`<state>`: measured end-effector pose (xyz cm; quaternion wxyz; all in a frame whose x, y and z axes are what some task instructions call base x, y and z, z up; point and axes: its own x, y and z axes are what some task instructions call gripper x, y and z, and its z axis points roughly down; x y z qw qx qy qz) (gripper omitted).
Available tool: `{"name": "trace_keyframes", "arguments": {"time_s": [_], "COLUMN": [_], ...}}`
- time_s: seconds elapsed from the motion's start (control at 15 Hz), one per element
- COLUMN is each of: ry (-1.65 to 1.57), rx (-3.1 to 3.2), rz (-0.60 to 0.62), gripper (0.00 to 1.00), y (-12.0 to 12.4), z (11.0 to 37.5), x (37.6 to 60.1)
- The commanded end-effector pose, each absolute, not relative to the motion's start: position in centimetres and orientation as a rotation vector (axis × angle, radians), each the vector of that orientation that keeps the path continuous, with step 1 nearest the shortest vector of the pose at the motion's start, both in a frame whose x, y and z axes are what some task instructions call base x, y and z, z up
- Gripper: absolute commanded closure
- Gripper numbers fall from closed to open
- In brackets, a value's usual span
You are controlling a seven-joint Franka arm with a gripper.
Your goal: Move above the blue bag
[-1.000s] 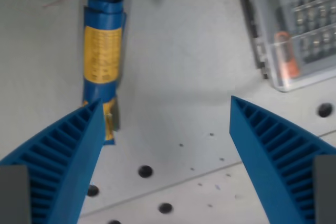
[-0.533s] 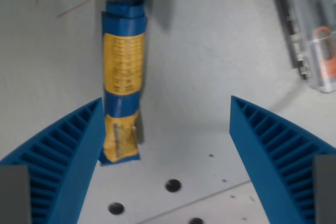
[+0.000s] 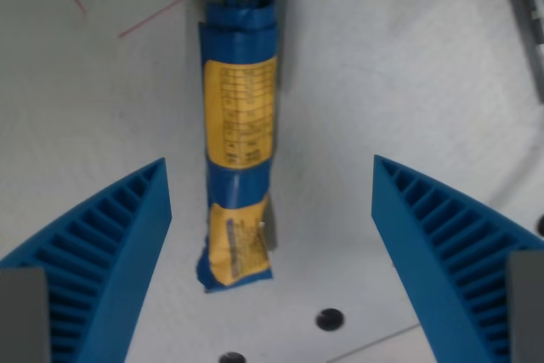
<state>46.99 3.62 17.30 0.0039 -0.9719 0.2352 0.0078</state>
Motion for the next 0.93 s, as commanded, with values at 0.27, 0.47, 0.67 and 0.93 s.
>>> {"name": "trace_keyframes", "arguments": {"time_s": [0.27,0.47,0.67,0.93], "ry": [0.868,0.863,0.848,0.843], "rx": [-3.036,-3.041,-3.049,-3.052], "rz": [-0.108,-0.111,-0.109,-0.11], "gripper": [0.0,0.0,0.0,0.0], "y": [4.8,5.1,5.3,5.3], "z": [16.1,15.8,15.6,15.5], "x": [46.9,46.9,46.9,46.9]}}
